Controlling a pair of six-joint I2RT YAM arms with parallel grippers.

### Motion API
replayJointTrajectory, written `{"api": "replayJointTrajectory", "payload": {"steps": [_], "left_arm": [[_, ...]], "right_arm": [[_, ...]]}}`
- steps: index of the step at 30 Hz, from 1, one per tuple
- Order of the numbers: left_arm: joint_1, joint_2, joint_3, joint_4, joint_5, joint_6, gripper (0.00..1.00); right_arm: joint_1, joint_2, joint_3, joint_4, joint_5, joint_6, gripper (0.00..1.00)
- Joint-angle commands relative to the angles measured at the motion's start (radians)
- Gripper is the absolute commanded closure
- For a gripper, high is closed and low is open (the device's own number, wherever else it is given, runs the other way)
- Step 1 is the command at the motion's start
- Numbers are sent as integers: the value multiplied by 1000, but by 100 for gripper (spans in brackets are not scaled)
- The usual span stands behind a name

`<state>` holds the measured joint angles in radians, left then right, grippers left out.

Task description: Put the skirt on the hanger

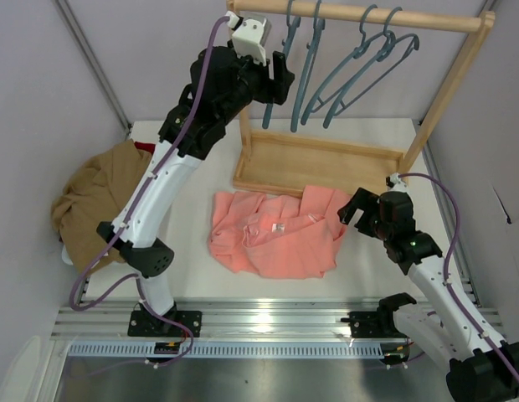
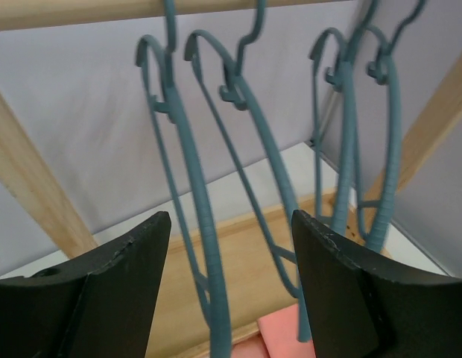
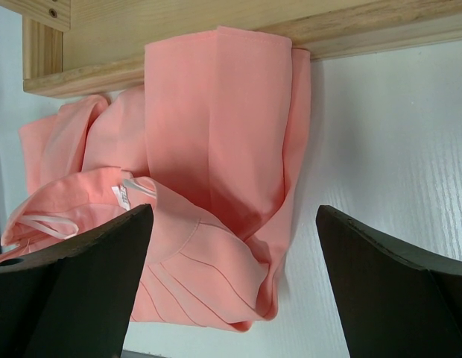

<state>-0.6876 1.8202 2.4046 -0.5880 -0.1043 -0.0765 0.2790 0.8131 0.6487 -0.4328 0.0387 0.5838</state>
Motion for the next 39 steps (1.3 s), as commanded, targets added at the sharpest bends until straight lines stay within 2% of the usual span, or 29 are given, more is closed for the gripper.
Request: {"api": "replayJointTrajectory", "payload": {"steps": [1, 6, 18, 25, 31, 37, 39], "left_arm": [[10, 10, 34, 53, -139, 17, 28], [10, 22, 25, 76, -209, 32, 33], [10, 44, 8, 91, -141, 41, 34], [10, 79, 5, 73, -173, 47, 34], [10, 108, 4, 91, -212, 73, 37], [10, 128, -2, 132, -189, 118, 39], [10, 136, -1, 143, -186, 121, 43]], "right_arm": [[-4, -31, 20, -4, 26, -4, 1], [-8, -43, 16, -9, 35, -6, 1], [-11, -43, 12, -11, 36, -6, 1], [-12, -46, 11, -14, 35, -6, 1], [-17, -54, 11, -20, 41, -9, 1], [-18, -51, 11, -12, 40, -9, 1], [-18, -49, 11, -12, 40, -10, 1]]}}
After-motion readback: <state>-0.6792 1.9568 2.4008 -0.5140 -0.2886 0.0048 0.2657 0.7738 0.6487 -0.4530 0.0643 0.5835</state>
